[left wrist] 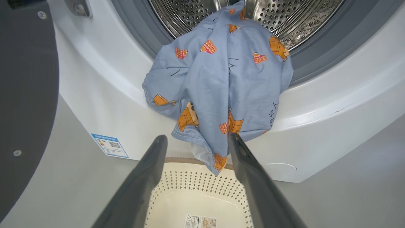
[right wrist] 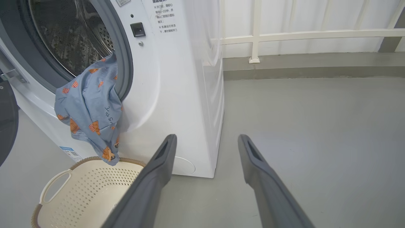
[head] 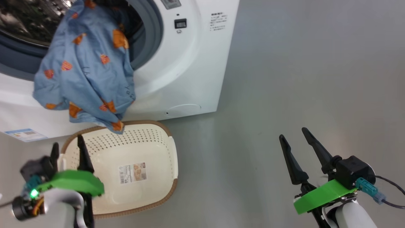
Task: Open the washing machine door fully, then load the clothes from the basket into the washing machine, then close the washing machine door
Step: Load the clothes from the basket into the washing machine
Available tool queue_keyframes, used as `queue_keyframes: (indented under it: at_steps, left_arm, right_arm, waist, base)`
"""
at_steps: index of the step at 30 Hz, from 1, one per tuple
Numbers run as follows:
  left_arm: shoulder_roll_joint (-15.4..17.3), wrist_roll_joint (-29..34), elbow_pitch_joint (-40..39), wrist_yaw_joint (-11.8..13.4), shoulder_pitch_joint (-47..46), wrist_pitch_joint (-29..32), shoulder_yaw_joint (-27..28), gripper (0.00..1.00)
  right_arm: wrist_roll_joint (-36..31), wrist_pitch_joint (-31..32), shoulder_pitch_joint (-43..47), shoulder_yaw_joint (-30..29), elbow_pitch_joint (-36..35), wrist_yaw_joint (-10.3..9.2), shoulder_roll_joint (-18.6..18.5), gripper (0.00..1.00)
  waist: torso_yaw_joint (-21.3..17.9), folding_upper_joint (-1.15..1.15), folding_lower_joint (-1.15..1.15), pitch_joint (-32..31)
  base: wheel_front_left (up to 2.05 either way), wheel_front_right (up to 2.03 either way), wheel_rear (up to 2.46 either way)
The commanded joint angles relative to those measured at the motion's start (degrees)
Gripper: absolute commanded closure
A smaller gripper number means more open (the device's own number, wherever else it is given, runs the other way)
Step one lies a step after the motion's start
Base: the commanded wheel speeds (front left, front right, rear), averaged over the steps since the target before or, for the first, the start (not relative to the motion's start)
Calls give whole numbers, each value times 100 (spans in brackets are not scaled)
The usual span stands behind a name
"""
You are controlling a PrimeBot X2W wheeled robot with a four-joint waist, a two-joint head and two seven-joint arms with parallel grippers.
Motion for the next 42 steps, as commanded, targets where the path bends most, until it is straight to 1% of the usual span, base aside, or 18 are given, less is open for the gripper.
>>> queue_keyframes:
  at_steps: [1, 3, 9, 12, 15, 19, 23, 29, 42]
  left_arm:
    - [168, -82, 81, -70, -293, -83, 230, 0]
    - [237, -119, 436, -221, -633, -159, 235, 0]
    - [495, -222, 1660, -531, -1572, -341, 359, 0]
    - [550, -255, 2178, -815, -1959, -399, 331, 0]
    - [664, -204, 2651, -892, -2295, -441, 335, 0]
    - [798, -95, 3085, -894, -2674, -467, 345, 0]
    - [857, 51, 3272, -888, -2896, -471, 334, 0]
    - [886, 105, 3380, -920, -3122, -472, 422, 0]
    - [1101, 266, 3491, -881, -3706, -473, 632, 0]
  right_arm:
    - [-59, -27, -111, 152, -155, 9, 20, 0]
    - [-56, -27, -155, 158, -158, 9, 42, 0]
    - [-44, -27, -291, 240, -155, 9, 101, 0]
    - [-45, -27, -336, 241, -148, 9, 100, 0]
    - [-47, -27, -365, 269, -144, 9, 69, 0]
    - [-49, -27, -430, 338, -140, 9, 17, 0]
    - [-50, -27, -476, 424, -132, 9, -34, 0]
    - [-51, -27, -542, 511, -137, 9, -81, 0]
    - [-77, -27, -679, 544, -225, 9, -101, 0]
  waist:
    - [-195, 0, 0, 234]
    - [-268, 0, 0, 356]
    - [-452, 0, 0, 643]
    - [-470, 0, 0, 727]
    - [-477, 0, 0, 791]
    - [-483, 0, 0, 872]
    - [-489, 0, 0, 961]
    - [-527, 0, 0, 1146]
    - [-672, 0, 0, 1729]
  base:
    - [0, 0, 0]
    - [0, 0, 0]
    - [0, 0, 0]
    - [0, 0, 0]
    - [0, 0, 0]
    - [0, 0, 0]
    - [0, 0, 0]
    - [0, 0, 0]
    - [0, 0, 0]
